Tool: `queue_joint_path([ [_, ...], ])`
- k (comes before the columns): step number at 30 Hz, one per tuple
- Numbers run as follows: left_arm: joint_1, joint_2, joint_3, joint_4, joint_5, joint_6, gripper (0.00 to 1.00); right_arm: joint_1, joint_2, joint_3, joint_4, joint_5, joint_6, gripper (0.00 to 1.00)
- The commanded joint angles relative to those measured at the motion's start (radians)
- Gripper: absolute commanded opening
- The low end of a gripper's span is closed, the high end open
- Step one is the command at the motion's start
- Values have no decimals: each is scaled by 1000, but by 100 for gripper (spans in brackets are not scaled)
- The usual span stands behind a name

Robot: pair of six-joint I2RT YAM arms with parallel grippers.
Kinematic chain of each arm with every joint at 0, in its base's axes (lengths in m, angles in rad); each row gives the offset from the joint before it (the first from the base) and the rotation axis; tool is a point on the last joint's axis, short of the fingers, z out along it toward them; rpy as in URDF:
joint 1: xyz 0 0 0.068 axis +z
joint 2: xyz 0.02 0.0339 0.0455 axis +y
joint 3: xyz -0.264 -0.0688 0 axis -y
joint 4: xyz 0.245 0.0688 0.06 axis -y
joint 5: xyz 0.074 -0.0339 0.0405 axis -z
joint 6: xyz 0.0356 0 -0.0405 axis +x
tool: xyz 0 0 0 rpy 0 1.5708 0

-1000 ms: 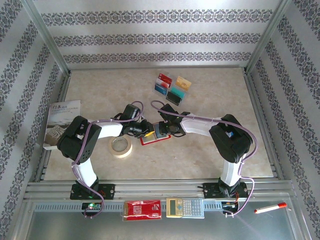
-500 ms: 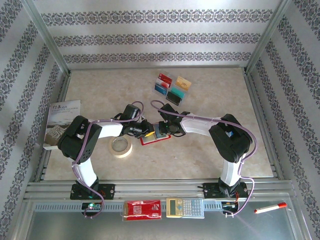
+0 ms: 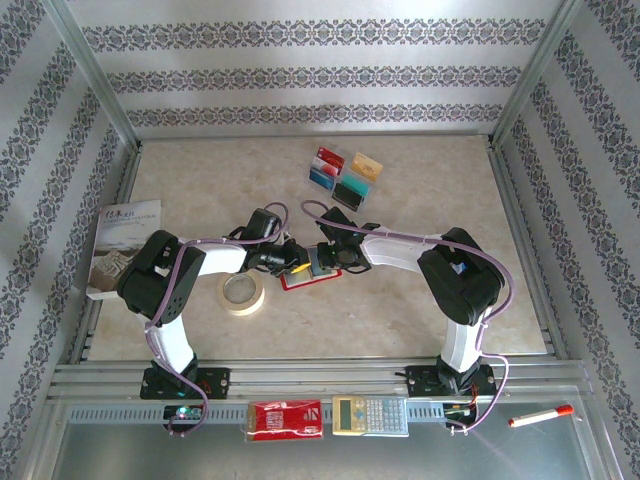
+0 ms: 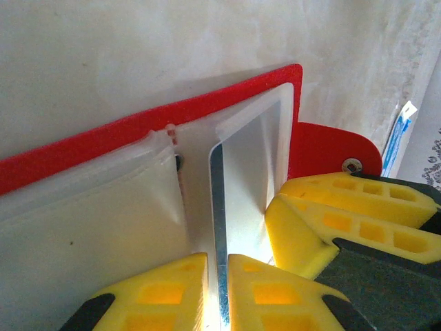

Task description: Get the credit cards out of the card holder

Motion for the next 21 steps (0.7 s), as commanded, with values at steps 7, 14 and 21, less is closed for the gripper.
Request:
queue_joint_path([
  [7, -4, 26, 13, 31, 35, 3, 12, 6, 26, 12, -17, -16, -6, 22],
  [14, 0, 7, 16, 12, 35, 16, 4, 4, 23, 8, -19, -9, -5, 22],
  [21, 20, -52, 4, -68, 18, 59, 0, -9, 5, -8, -12, -5, 1, 22],
])
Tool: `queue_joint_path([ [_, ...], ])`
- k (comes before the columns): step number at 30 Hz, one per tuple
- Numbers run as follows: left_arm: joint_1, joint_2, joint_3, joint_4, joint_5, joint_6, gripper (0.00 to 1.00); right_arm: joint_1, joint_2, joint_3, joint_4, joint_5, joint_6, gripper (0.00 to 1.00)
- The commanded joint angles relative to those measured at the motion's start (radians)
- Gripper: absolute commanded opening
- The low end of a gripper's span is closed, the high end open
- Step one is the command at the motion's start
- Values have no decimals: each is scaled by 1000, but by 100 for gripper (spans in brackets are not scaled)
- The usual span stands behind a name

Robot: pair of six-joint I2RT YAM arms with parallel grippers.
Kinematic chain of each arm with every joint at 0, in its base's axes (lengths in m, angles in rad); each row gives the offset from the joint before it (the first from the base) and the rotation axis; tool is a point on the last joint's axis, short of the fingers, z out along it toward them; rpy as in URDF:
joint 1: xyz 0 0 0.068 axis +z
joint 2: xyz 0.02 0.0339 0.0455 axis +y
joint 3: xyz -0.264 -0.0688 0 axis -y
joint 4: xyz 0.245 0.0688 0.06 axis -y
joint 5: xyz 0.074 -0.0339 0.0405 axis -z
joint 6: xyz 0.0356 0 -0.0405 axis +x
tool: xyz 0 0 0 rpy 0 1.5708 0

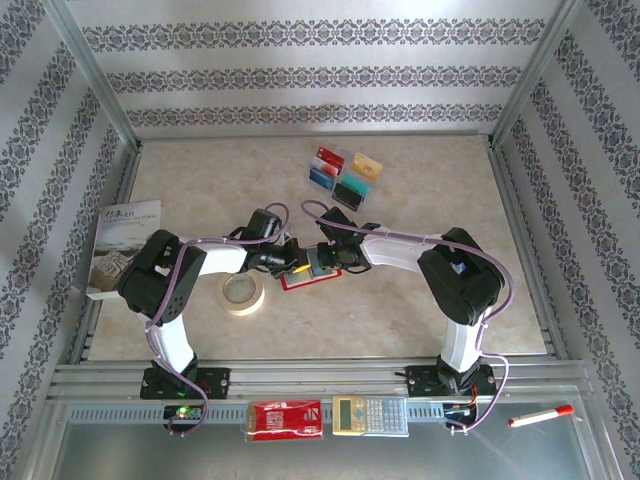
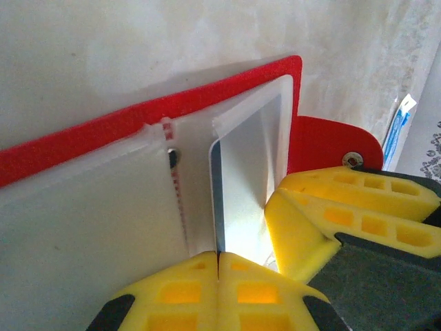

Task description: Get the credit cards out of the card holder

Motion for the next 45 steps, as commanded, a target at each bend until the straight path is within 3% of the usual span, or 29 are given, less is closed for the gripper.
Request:
queue_joint_path([
  [1, 22, -61, 1, -77, -4, 54, 0, -11, 3, -11, -10, -6, 2, 22],
  [15, 38, -89, -33, -118, -18, 79, 0, -7, -101, -30, 75, -80, -27, 22],
  [30, 39, -87, -40, -101, -15, 71, 0, 2, 22, 4, 54, -142, -2, 22],
  [33, 39, -81, -45, -61, 8, 55, 9, 2, 33, 7, 53, -160, -5, 21],
  [38, 39, -60, -50, 13, 45, 21, 17, 4, 47, 6, 55, -176, -2, 20],
  [45, 40, -41, -41, 27, 50, 10, 16, 2, 43, 3, 51, -168, -3, 20],
])
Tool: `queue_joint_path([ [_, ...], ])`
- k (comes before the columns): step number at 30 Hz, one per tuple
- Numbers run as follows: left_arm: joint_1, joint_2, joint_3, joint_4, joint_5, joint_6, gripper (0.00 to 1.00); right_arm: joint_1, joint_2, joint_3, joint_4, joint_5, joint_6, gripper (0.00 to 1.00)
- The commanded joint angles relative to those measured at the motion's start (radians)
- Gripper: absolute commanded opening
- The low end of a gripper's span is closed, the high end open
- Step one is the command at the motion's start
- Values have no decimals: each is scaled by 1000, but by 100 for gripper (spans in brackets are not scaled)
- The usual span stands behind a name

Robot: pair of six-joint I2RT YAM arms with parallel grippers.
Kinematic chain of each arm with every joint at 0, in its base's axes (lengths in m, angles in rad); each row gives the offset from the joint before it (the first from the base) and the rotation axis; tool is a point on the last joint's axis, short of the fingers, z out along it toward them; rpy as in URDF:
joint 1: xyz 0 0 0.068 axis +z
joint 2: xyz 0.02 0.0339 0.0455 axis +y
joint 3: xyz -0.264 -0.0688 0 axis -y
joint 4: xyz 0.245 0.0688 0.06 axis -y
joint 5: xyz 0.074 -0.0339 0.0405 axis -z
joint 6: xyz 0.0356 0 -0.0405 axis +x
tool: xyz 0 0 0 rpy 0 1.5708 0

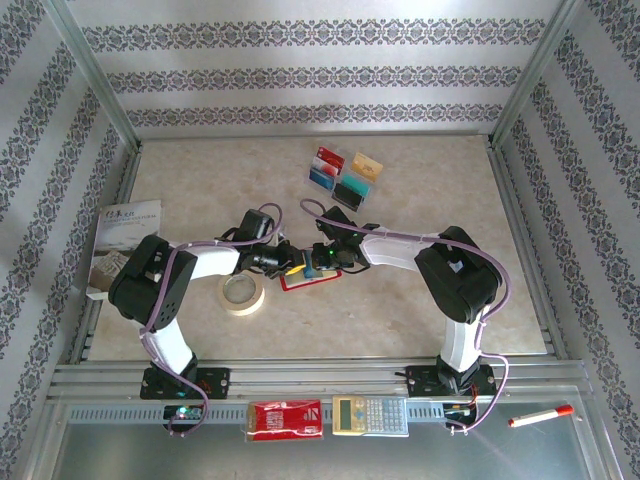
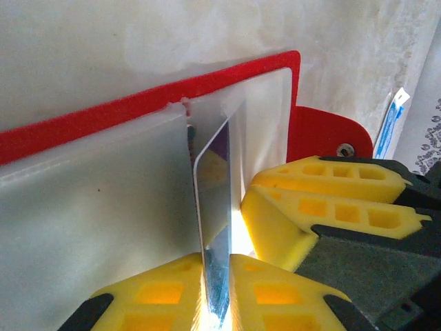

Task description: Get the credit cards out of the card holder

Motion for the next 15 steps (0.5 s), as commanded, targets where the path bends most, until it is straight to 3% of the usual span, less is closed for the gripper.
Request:
queue_joint_path([
  [1, 9, 13, 1, 47, 21, -15, 15, 8, 25, 8, -18, -23, 1, 20],
  [7, 9, -6, 7, -18, -10, 17, 3, 0, 14, -3, -18, -1, 10, 20],
  [15, 64, -127, -59, -106, -31, 92, 1, -4, -79, -82, 73, 3, 18, 20],
])
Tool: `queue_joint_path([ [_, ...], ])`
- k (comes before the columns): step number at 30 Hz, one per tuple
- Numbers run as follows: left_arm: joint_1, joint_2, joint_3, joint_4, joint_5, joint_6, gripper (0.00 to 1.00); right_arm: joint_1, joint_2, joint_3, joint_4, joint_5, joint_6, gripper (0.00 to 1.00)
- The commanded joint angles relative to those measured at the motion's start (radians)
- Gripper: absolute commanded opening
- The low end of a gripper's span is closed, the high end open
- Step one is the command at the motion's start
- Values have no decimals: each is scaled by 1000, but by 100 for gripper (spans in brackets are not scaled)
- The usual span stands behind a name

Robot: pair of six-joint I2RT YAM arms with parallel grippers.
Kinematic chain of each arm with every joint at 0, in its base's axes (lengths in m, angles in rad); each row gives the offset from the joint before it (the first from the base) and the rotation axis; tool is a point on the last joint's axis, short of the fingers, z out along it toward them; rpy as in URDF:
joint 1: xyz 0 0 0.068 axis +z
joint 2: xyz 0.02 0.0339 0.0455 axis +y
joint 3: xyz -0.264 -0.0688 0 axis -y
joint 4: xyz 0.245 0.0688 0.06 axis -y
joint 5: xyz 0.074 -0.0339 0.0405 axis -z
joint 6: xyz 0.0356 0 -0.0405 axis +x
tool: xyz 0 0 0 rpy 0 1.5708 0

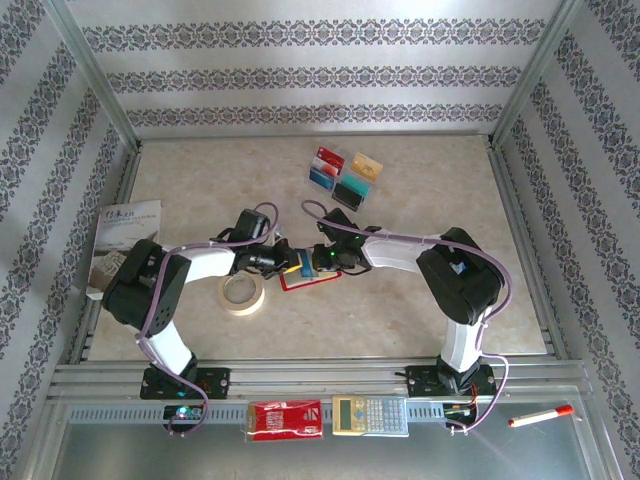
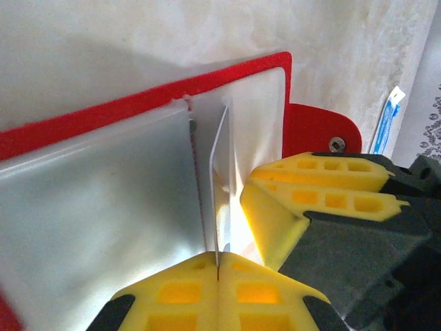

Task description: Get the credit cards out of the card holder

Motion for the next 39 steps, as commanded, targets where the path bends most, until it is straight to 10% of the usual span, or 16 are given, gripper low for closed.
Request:
queue_joint_path([
  [1, 42, -84, -31, -90, -30, 61, 1, -4, -70, -46, 45, -2, 13, 20],
  [12, 54, -369, 9, -300, -130, 143, 1, -26, -365, -206, 257, -42, 97, 36],
  [25, 52, -498, -20, 132, -18, -153, 0, -112, -481, -336, 657, -286, 399, 58],
  [39, 54, -501, -36, 308, 48, -290, 0, -113, -396, -258, 909, -427, 607, 44],
])
